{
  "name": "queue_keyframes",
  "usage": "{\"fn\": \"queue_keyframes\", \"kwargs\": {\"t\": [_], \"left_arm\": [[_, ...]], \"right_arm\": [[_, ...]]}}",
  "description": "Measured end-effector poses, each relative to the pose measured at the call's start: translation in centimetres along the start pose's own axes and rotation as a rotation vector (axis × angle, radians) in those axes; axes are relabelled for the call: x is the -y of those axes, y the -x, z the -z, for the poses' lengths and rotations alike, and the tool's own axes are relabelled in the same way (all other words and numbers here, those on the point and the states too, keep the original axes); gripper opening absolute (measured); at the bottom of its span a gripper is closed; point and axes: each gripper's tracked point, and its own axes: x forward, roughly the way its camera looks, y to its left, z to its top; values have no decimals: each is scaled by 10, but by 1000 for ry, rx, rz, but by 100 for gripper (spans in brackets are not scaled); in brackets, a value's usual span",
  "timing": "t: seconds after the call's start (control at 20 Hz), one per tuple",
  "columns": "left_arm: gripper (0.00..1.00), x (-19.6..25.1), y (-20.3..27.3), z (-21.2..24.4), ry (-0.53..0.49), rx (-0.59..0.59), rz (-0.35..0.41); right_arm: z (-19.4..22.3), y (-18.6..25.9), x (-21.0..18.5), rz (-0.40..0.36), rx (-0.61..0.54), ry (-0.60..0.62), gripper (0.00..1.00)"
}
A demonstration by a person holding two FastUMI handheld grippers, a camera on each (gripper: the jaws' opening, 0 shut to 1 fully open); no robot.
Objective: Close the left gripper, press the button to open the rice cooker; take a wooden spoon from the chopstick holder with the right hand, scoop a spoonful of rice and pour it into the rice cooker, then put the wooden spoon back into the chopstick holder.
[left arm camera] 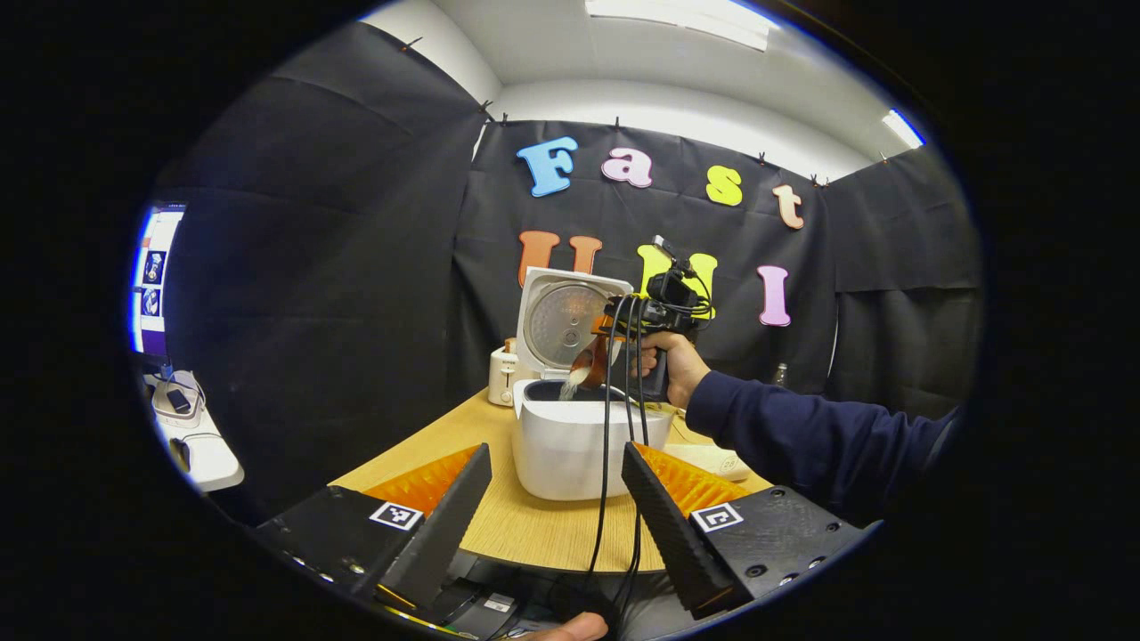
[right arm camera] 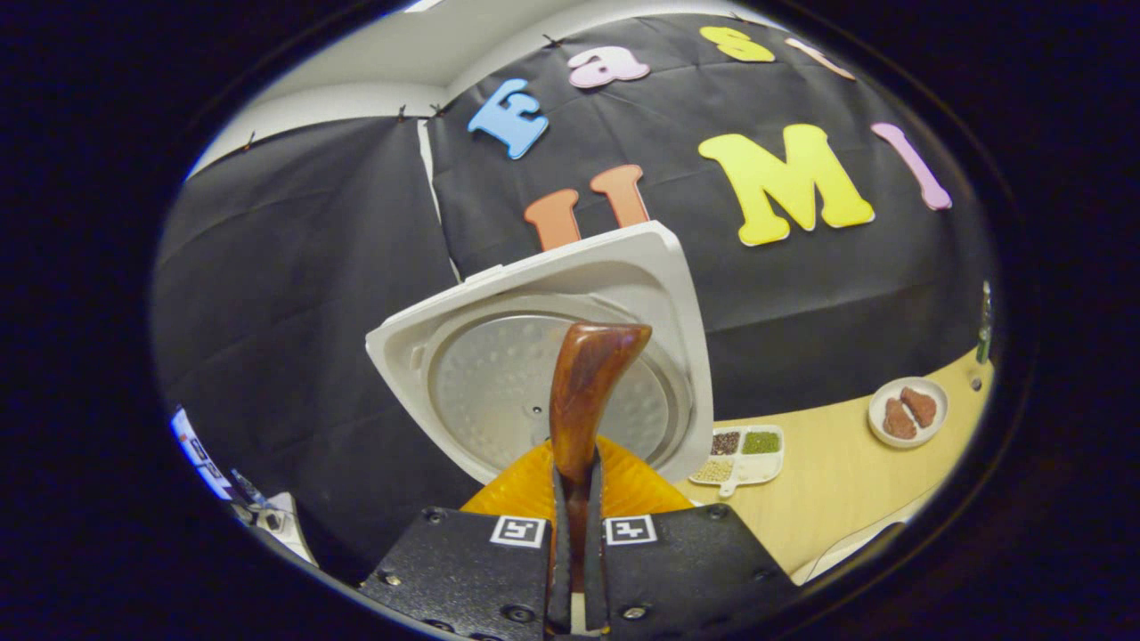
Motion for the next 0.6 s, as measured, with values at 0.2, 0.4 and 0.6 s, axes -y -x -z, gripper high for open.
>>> {"fn": "queue_keyframes", "kwargs": {"t": [0.2, 0.4, 0.6], "left_arm": [[94, 2, 3, -3, -5, 7, -1], [94, 1, 5, -5, -18, 16, -4], [94, 2, 6, -6, -10, 24, -6]], "right_arm": [[5, 1, -8, -20, 0, 139, 11], [7, 4, -16, -59, -1, 191, 11], [5, 16, -25, -60, 4, 345, 11]]}}
